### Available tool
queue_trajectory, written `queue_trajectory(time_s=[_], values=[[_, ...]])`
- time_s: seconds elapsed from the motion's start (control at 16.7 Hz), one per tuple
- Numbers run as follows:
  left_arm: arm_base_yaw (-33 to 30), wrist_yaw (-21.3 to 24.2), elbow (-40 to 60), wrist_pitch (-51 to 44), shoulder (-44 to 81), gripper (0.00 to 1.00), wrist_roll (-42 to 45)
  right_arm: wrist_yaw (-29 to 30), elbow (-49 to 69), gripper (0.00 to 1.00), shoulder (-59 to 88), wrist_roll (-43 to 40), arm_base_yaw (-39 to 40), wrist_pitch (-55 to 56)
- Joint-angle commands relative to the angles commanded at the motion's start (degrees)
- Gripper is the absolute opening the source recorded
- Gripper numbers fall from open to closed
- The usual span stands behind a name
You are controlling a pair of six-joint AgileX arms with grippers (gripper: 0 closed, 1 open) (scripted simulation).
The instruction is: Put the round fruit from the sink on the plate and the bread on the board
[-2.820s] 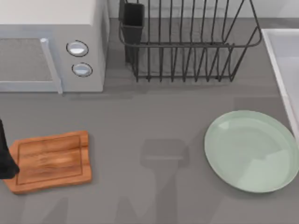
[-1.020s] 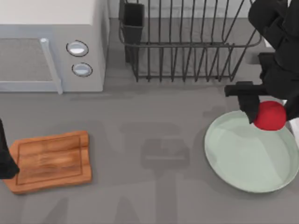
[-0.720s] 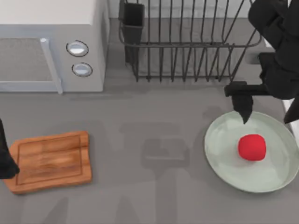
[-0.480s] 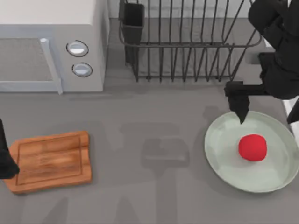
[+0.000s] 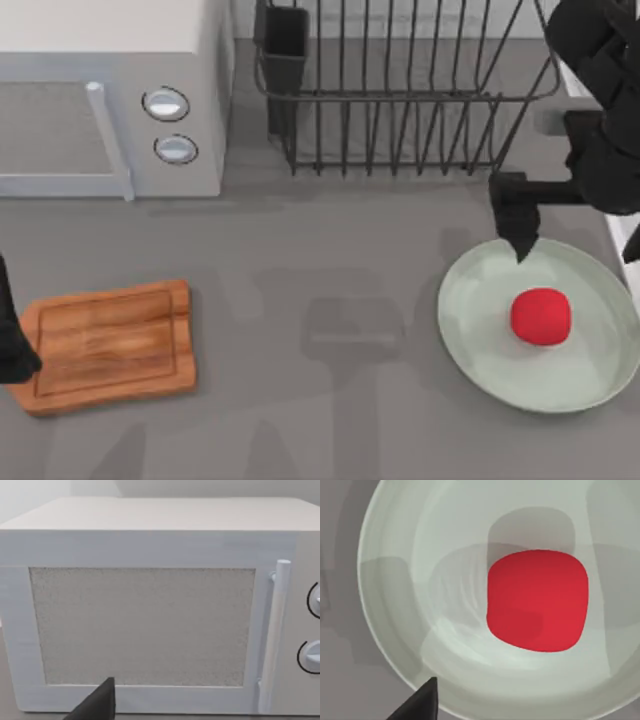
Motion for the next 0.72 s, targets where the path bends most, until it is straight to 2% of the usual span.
queue_trajectory(time_s=[0.3, 0.72], values=[[0.0, 0.0, 0.0, 0.0, 0.0, 1.0, 0.0, 0.0, -13.2, 1.0, -16.6, -3.5, -3.3, 10.9], [0.0, 0.0, 0.0, 0.0, 0.0, 1.0, 0.0, 0.0, -43.2, 1.0, -56.4, -11.2, -10.8, 35.3]])
